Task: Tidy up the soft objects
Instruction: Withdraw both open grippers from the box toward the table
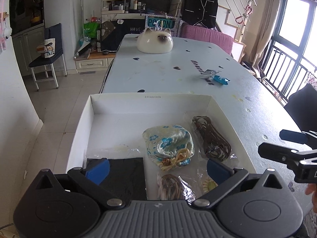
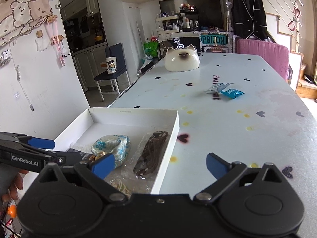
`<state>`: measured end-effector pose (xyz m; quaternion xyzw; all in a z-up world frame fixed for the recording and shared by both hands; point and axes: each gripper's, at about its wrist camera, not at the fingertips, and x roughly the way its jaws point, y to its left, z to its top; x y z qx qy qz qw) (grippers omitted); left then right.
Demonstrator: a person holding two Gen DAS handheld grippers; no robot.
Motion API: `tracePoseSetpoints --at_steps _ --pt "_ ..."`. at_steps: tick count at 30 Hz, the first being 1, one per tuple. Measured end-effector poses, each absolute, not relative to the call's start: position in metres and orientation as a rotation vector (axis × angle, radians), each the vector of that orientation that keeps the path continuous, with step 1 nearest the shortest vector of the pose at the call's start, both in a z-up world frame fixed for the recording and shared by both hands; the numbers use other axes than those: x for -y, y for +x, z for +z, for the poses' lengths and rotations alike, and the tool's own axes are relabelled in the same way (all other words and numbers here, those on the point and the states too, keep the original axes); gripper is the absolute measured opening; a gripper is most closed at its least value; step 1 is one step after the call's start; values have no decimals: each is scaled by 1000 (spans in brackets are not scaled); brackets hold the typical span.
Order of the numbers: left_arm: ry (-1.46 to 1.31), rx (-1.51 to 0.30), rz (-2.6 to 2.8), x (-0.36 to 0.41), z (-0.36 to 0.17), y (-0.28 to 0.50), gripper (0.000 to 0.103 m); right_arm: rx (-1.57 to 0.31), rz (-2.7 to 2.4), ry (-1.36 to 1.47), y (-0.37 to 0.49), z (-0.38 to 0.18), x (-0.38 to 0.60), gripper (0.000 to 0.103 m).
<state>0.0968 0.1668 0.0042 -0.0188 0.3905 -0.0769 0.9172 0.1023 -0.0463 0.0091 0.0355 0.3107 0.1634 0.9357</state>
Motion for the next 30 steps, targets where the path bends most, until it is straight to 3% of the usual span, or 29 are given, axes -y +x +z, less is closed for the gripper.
tracePoseSetpoints --at_steps 30 --pt "-25 -743 -148 -131 35 80 103 -548 323 94 90 32 98 103"
